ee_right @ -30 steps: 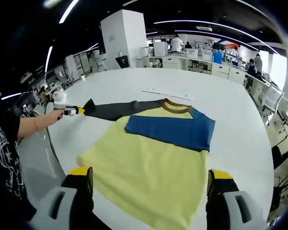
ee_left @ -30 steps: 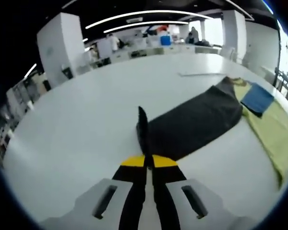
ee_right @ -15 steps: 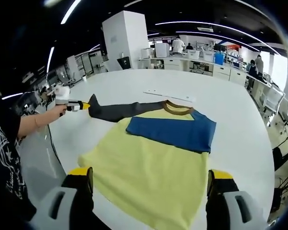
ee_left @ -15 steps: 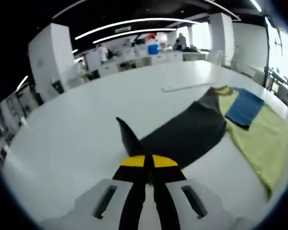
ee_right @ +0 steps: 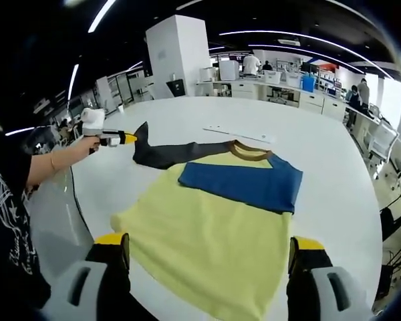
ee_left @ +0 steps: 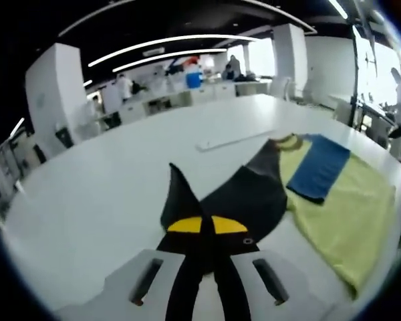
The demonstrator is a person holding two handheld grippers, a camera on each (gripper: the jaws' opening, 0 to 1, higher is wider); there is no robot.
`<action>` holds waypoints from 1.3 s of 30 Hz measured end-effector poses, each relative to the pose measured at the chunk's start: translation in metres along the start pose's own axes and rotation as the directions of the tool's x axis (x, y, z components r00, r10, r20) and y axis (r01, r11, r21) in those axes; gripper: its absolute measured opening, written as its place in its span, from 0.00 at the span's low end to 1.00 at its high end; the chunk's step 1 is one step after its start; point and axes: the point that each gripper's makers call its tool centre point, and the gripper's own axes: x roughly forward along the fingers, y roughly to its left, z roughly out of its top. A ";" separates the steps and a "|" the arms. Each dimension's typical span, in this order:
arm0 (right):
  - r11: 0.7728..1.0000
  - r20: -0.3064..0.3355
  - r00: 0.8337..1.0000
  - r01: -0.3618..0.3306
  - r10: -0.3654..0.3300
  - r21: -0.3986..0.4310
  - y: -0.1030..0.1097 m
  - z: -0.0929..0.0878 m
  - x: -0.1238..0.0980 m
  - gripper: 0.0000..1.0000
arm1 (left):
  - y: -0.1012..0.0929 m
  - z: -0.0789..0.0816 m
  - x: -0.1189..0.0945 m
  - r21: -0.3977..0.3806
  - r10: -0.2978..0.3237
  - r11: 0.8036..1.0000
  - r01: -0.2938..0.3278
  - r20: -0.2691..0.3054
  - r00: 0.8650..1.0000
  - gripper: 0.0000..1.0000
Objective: Fold the garment on the visible template until the final outline fits inside the template.
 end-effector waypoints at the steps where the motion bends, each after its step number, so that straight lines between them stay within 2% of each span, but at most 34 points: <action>1: 1.000 0.001 1.000 -0.001 0.001 0.000 0.000 0.000 0.000 0.99 | -0.004 0.003 0.001 -0.004 -0.011 1.000 0.011 0.005 1.000 0.00; 9: 1.000 -0.006 1.000 -0.006 0.006 -0.006 0.002 -0.005 -0.001 0.99 | -0.025 0.020 0.010 -0.001 -0.048 0.999 0.048 0.022 0.999 0.00; 16: 1.000 -0.014 1.000 -0.006 0.006 -0.009 0.002 -0.009 -0.001 0.99 | -0.052 0.043 0.021 0.000 -0.086 0.996 0.087 0.053 0.995 0.00; 29: 1.000 -0.020 1.000 0.002 -0.003 -0.013 -0.002 -0.013 -0.003 0.99 | -0.109 0.079 0.037 0.014 -0.173 0.985 0.173 0.112 0.979 0.00; 39: 1.000 -0.021 1.000 -0.002 0.002 0.012 -0.001 -0.019 -0.002 0.99 | -0.155 0.098 0.055 0.038 -0.236 0.972 0.233 0.128 0.963 0.00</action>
